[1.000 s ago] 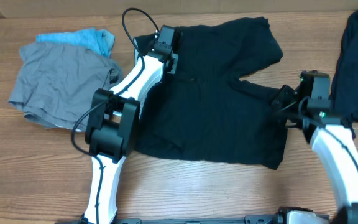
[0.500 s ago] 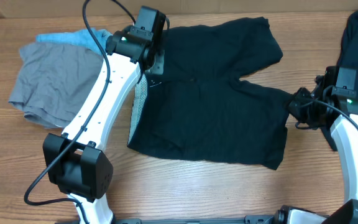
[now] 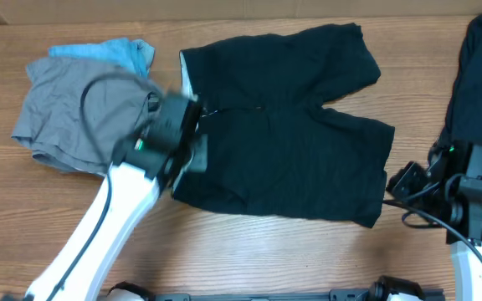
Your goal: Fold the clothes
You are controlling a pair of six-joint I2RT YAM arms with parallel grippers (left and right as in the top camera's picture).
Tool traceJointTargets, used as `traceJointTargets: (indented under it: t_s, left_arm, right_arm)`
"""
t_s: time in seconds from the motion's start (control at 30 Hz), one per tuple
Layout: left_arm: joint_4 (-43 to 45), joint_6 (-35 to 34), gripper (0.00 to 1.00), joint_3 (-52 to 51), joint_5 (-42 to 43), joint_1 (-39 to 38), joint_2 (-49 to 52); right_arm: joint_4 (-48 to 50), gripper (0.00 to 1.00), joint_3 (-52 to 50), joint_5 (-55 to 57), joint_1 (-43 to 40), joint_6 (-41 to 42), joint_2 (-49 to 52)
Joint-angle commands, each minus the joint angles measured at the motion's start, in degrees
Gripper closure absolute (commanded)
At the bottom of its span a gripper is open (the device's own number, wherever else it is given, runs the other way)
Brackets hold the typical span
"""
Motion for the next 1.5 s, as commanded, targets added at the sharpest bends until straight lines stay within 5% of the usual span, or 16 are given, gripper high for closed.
traceJointTargets:
  t_s: [0.0, 0.2, 0.23, 0.27, 0.3, 0.37, 0.73, 1.13, 1.47]
  left_arm:
    - [1.53, -5.6, 0.96, -10.29, 1.09, -0.17, -6.54]
    - [6.58, -9.55, 0.92, -23.76, 5.57, -0.15, -8.02]
    - [9.09, -10.05, 0.76, -25.79, 5.97, -0.15, -8.0]
    - [10.51, -10.03, 0.63, -26.77, 5.95, -0.15, -7.98]
    - [12.22, -10.01, 0.5, -27.74, 5.95, -0.15, -8.0]
    - [15.1, -9.99, 0.04, -28.79, 5.75, -0.15, -7.98]
    - [23.71, -5.86, 0.0, -28.89, 2.8, 0.11, -4.72]
    - [27.3, -1.55, 0.12, -28.87, 2.75, 0.11, 3.8]
    - [32.15, 5.25, 0.04, -27.96, 2.21, 0.11, 3.8]
  right_arm:
    - [-2.62, 0.96, -3.34, 0.31, -0.44, 0.24, -0.07]
    - [-2.91, 0.96, -7.69, -0.35, -0.44, 6.95, -0.02]
    - [-2.69, 0.93, -8.37, -0.35, -0.44, 8.13, 0.11]
    - [-2.34, 0.77, -8.74, -0.26, -0.44, 8.46, 0.13]
    - [-2.08, 0.47, -9.09, -0.04, -0.44, 9.07, 0.33]
    - [-1.6, 0.29, -9.66, 0.17, -0.44, 9.29, 0.63]
    - [9.75, 0.25, -16.22, 4.46, -0.44, 12.13, 7.85]
    - [13.77, 0.25, -16.31, 11.34, -0.44, 12.04, 13.33]
    - [14.43, 0.25, -16.31, 11.5, -0.44, 11.61, 13.33]
